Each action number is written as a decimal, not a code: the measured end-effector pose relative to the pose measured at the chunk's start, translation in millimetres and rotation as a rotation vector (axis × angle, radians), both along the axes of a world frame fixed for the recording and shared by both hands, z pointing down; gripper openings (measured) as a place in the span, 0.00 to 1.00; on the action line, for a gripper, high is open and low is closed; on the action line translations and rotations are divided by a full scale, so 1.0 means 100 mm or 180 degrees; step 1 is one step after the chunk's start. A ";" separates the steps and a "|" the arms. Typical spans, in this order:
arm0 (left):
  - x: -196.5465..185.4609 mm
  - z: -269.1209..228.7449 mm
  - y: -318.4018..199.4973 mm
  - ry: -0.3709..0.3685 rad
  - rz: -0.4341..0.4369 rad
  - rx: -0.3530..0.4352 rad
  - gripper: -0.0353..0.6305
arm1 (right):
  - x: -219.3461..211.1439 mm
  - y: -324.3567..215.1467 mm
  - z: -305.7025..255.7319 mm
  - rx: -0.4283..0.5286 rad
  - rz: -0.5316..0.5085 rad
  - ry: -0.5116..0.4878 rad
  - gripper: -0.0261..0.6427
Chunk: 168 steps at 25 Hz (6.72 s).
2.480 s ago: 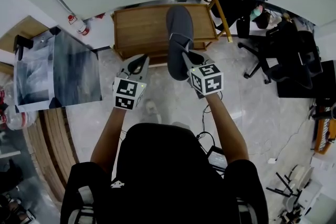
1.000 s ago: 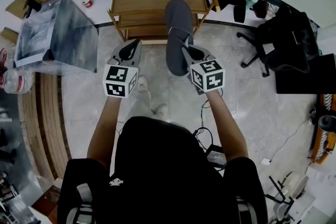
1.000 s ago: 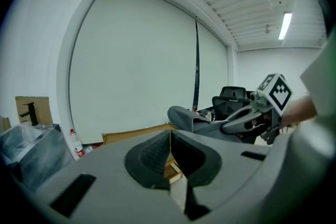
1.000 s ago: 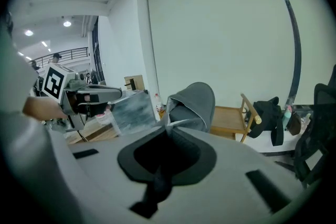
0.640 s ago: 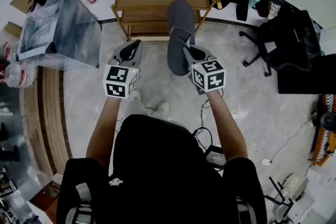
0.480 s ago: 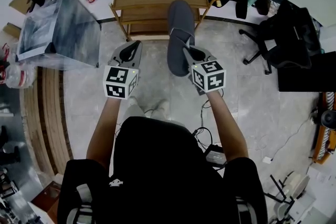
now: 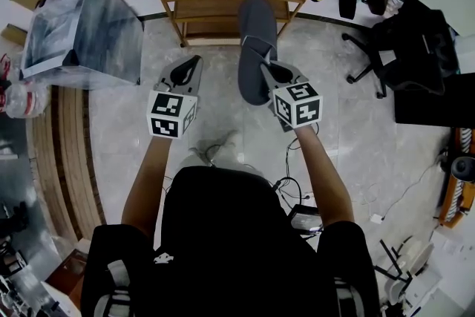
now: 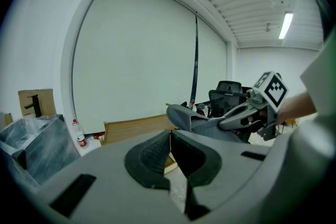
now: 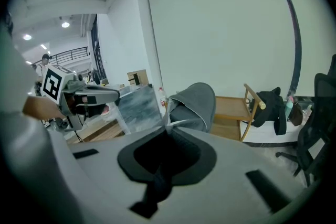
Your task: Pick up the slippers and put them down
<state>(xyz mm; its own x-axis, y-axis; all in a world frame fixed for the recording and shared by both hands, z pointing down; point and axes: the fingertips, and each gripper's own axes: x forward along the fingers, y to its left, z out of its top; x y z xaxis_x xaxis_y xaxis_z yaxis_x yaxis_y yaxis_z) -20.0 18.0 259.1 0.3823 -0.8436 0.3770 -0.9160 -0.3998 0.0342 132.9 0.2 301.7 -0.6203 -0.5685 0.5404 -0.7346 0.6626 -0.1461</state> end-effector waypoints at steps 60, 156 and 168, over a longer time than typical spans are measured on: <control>-0.09 5.90 -0.47 0.0308 0.0417 -0.0364 0.06 | -0.54 -0.25 5.45 -0.0078 -0.0177 0.0507 0.06; -0.20 9.02 0.11 -0.0234 0.0834 -0.1371 0.06 | -0.57 0.45 8.80 -0.1065 -0.0391 0.0892 0.24; -0.13 8.95 0.09 -0.0371 0.1127 -0.1377 0.06 | -0.54 0.24 8.49 -0.0886 -0.0310 0.0795 0.18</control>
<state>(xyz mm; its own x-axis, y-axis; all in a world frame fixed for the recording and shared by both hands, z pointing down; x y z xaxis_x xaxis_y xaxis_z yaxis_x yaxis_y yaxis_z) -32.8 26.6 1154.4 0.5487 -0.4312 0.7163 -0.7363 -0.6550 0.1698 78.6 23.7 1151.2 -0.4941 -0.3237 0.8069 -0.7058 0.6913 -0.1548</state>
